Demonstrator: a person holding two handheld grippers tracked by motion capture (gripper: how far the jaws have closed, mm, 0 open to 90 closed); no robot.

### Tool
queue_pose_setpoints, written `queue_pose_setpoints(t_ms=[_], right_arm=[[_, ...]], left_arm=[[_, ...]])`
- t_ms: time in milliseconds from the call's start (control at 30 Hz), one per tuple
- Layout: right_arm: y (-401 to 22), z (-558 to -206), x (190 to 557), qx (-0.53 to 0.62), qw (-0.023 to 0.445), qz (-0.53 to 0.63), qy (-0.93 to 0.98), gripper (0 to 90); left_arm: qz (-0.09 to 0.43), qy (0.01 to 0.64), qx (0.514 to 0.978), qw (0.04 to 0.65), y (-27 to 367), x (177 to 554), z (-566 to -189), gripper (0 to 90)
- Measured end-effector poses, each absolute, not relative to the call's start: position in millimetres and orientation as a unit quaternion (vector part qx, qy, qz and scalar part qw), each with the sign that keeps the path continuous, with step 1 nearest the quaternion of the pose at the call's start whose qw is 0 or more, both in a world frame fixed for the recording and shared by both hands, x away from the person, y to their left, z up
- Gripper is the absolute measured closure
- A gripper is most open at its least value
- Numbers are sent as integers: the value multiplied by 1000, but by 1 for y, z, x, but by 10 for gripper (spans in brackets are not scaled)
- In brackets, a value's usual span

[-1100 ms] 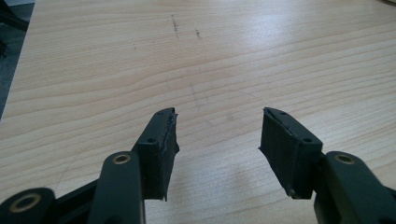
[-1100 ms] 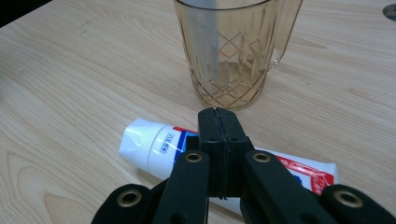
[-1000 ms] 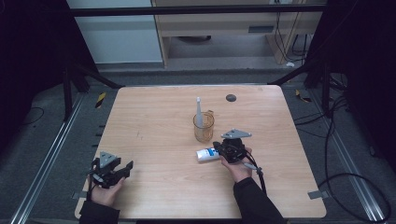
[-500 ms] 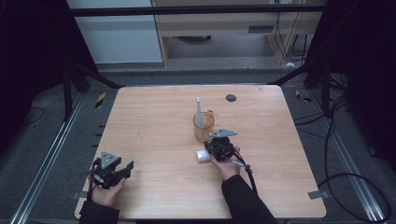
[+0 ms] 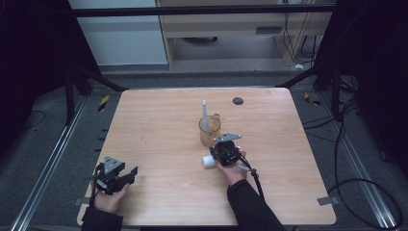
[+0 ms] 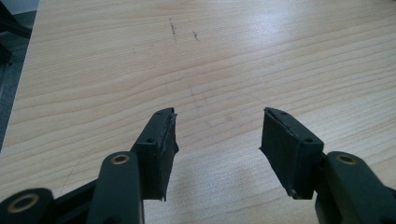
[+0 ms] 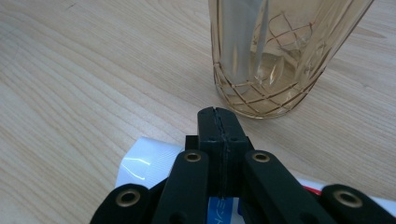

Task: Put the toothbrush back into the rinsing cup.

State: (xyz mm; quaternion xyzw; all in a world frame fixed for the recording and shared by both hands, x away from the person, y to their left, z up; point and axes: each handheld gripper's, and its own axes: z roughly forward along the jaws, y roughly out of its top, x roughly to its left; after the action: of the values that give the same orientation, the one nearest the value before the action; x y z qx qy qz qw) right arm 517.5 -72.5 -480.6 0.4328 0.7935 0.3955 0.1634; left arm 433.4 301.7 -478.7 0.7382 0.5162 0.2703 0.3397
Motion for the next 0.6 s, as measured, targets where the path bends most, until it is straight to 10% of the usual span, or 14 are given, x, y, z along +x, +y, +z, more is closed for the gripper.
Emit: queue_pose_setpoints(t_ms=[600], right_arm=[[-91,-476,494,404,153,380,818,900]], left_arm=[[268,515,741,337,300,433,-479,437]])
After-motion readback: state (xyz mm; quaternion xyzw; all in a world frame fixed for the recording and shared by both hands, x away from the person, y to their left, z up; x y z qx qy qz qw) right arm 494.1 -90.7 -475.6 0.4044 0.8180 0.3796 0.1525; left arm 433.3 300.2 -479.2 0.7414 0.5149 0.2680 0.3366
